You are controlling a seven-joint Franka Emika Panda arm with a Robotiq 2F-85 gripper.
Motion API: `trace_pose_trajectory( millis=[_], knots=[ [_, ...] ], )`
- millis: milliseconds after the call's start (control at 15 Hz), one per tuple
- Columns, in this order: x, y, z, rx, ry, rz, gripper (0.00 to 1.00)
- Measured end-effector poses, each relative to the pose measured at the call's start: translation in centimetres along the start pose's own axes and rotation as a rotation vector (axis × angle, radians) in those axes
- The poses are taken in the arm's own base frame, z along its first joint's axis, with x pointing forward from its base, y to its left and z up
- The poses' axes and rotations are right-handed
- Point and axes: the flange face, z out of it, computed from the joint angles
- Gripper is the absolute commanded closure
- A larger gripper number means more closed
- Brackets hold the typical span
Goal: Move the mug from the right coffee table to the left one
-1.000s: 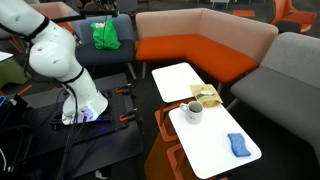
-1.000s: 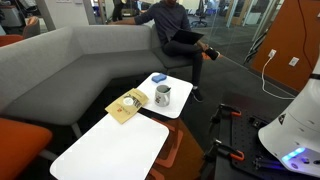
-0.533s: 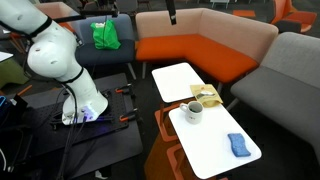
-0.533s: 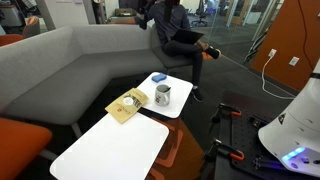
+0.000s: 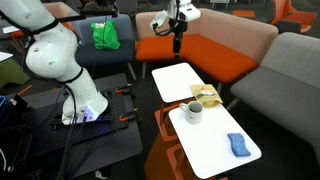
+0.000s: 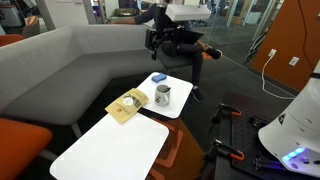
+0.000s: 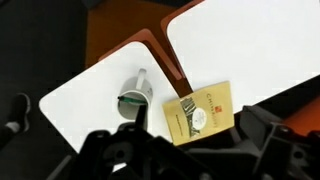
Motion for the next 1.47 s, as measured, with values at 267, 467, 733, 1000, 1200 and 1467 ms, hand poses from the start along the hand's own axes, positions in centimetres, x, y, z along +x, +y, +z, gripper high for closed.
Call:
trace_pose_trajectory(
  millis=[267,467,733,1000,1200,1467],
  knots=[
    [0.4,0.5,2.5,-0.016,-0.046,0.02,0.0],
    [0.5,0.4,2.3,-0.014,-0.042,0.02,0.0],
    [0.5,0.4,2.3,-0.013,-0.042,0.02,0.0],
    [1.4,1.4,3.2,0.002,-0.036,0.059,0.0],
    [4.5,4.5,6.3,0.038,-0.056,0.17,0.0],
    [9.2,6.3,11.0,0.105,-0.112,0.254,0.0]
  ],
)
